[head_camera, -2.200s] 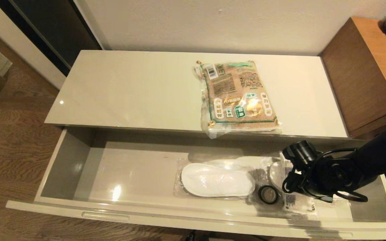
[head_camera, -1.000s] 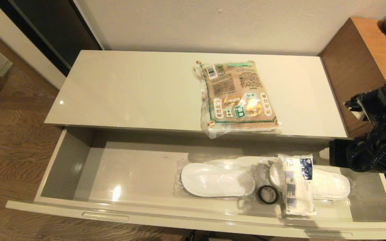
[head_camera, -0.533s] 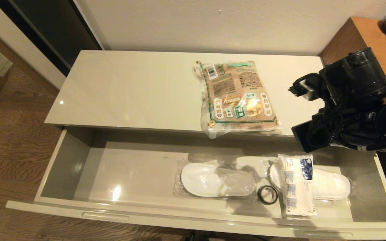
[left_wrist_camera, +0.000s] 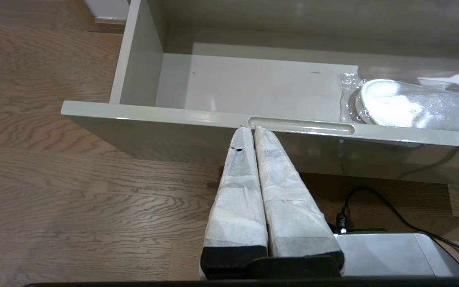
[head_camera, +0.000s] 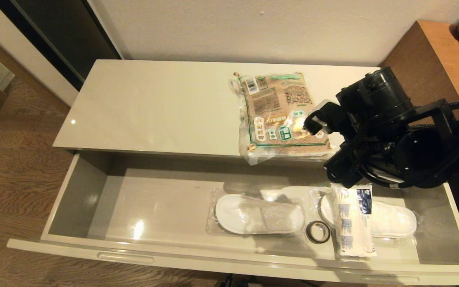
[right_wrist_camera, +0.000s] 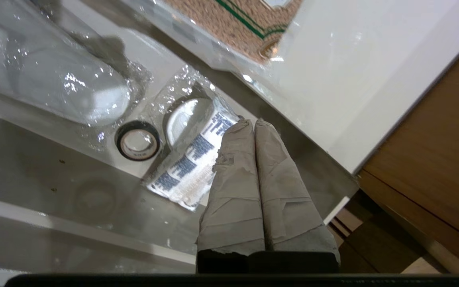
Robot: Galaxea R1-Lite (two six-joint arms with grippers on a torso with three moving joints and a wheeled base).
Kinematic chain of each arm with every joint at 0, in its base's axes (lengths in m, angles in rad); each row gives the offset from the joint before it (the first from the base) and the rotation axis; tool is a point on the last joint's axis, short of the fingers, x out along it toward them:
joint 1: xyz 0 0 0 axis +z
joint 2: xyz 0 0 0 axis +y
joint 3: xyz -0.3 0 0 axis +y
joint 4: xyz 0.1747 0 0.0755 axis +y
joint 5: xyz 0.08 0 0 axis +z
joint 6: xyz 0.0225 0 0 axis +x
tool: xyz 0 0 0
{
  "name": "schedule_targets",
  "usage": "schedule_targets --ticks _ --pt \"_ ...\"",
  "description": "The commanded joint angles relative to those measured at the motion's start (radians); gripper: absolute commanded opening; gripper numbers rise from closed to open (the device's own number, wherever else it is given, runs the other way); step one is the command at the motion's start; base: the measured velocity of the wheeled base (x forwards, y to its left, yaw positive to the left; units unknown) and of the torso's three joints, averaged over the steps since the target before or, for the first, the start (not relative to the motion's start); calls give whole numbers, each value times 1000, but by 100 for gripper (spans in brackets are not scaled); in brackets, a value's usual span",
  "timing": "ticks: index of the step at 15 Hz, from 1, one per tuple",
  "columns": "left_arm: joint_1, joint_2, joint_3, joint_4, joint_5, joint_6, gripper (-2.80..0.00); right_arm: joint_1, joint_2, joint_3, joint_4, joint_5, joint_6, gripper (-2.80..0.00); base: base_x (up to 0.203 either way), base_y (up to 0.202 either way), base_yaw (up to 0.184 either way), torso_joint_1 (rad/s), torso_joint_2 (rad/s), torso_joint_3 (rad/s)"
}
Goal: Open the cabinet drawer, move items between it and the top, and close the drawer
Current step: Pick up the solid drinks on the table
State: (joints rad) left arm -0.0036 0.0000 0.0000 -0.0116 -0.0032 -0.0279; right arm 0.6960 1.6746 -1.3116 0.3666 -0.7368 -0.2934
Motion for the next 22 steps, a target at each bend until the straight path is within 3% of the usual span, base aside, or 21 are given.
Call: schedule_targets --ticks 1,4,9,12,18,22 --pt "-1 0 0 -1 -1 -1 -280 4 61 -25 -41 -1 4 0 0 0 0 0 0 0" --pt "0 0 0 -1 -1 -1 -280 1 104 -82 -82 0 24 0 0 0 0 0 0 0" --pt "0 0 0 -1 0 -1 -280 0 123 -109 -81 8 227 0 0 0 0 0 0 0" --pt "0 0 0 -1 -1 -1 -280 30 100 -34 -40 -2 206 0 0 0 0 0 0 0" --pt "1 0 0 -1 0 -1 -280 54 184 -66 -60 -66 135 0 0 0 0 0 0 0" --pt "0 0 0 -1 0 -1 -280 50 185 -77 -89 -66 149 0 0 0 0 0 0 0"
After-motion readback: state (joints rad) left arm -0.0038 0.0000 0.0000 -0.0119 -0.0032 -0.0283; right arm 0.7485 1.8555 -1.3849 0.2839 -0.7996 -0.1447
